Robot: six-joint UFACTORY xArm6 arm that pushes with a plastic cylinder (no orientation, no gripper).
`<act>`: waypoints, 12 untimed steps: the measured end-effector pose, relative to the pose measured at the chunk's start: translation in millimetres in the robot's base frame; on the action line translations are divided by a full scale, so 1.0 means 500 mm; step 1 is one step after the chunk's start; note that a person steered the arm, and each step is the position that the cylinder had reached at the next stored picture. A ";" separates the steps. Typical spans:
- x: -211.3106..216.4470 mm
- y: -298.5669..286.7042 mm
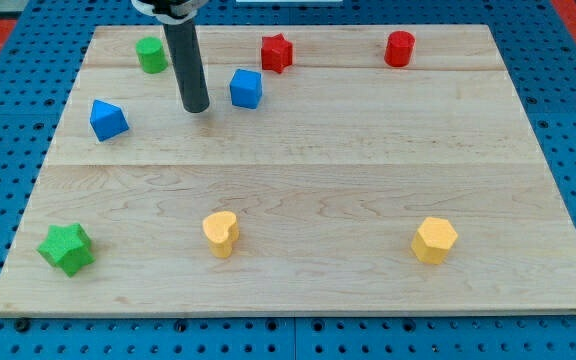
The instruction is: Slide blue triangle to the blue cube
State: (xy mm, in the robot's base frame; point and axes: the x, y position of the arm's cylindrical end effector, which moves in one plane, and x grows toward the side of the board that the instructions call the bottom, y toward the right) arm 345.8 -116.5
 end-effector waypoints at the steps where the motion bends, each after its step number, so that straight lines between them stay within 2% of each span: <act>1: -0.013 0.074; 2: -0.013 0.149; 3: 0.029 0.108; 4: 0.167 -0.023; 5: 0.180 -0.287; 6: 0.142 -0.376; 7: 0.117 -0.280; 9: 0.048 -0.190; 10: 0.043 -0.012; 11: 0.031 0.089; 12: -0.032 0.007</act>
State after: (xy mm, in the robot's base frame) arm 330.0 -113.0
